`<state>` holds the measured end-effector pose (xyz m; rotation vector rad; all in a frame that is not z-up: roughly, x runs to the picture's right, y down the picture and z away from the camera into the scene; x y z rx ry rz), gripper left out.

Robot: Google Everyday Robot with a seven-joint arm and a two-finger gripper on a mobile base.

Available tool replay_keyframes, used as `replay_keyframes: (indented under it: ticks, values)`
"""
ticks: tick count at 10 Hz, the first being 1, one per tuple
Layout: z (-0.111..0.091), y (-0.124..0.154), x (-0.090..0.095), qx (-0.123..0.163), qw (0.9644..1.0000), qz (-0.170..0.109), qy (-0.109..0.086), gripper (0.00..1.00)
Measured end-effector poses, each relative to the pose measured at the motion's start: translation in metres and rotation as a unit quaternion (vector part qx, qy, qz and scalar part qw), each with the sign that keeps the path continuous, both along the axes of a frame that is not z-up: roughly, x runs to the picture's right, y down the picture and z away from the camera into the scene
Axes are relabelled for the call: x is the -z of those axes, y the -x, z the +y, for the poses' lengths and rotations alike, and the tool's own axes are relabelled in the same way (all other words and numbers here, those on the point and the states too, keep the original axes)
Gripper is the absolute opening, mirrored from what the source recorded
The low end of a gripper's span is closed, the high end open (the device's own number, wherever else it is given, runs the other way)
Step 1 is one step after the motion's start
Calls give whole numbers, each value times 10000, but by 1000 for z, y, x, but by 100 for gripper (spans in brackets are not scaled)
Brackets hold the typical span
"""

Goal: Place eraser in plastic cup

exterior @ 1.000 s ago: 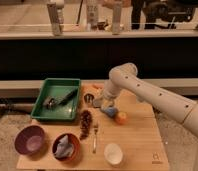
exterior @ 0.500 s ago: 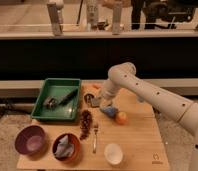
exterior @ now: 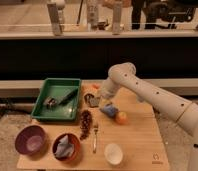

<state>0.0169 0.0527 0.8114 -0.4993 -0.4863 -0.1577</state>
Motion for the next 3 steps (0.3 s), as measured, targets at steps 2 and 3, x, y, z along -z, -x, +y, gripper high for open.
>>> replay_keyframes:
  ticks: [2,3]
  values:
    - [-2,2,1,-29,10000,-48,5,0]
    - [-5,-3,2,-37,10000,-27,9,0]
